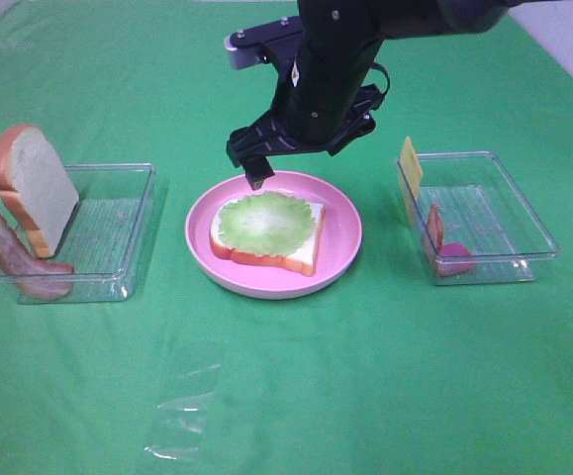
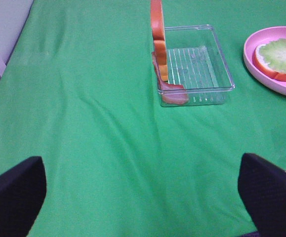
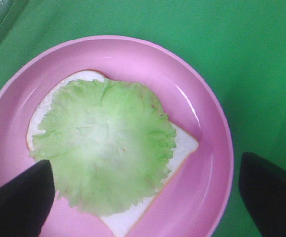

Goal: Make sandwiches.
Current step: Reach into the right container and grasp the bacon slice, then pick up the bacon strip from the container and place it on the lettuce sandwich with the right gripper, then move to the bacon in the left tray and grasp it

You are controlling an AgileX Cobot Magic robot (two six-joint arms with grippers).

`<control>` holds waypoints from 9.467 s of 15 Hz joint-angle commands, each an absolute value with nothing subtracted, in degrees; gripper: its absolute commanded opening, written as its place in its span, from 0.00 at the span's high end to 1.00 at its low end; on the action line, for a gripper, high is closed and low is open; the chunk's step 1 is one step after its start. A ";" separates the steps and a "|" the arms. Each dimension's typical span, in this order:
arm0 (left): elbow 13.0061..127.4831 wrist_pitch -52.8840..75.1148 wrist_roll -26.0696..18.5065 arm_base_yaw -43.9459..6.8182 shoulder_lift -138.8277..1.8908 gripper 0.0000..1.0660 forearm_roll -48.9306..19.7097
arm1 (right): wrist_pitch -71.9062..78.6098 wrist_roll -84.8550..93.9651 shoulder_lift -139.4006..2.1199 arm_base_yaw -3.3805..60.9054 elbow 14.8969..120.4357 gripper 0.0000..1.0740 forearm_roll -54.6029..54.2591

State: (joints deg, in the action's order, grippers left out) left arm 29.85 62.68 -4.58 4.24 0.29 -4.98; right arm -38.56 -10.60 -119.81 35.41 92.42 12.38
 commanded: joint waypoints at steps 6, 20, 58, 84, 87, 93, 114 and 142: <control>29.68 61.76 -4.30 4.07 1.09 0.08 -5.16 | -52.37 -4.76 -108.00 28.19 92.88 0.09 14.15; 29.68 61.76 -4.30 4.07 1.09 0.08 -5.16 | -67.84 -3.67 -109.95 14.73 92.82 0.09 2.06; 29.68 61.76 -4.30 4.07 1.09 0.08 -5.16 | -75.97 0.00 -103.99 14.84 101.47 1.00 3.15; 29.68 61.76 -4.30 4.07 1.09 0.08 -5.16 | -48.36 -0.34 -124.79 36.55 101.47 1.00 -4.70; 29.68 61.76 -4.30 4.07 1.09 0.08 -5.16 | -48.87 -10.54 -127.48 36.55 101.41 1.00 9.85; 29.68 61.76 -4.30 4.07 1.09 0.08 -5.16 | -49.56 -10.77 -129.20 36.55 101.41 1.00 11.06; 29.68 61.76 -4.30 4.07 1.09 0.08 -5.16 | -73.74 -6.25 -109.66 25.67 101.24 0.17 12.15; 29.68 61.76 -4.30 4.07 1.09 0.08 -5.16 | -67.95 -3.04 -46.18 11.97 45.09 0.18 4.47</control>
State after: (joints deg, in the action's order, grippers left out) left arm 29.85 62.05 -4.58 4.24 0.29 -4.98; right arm -68.47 -3.55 -46.98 12.09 45.78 4.53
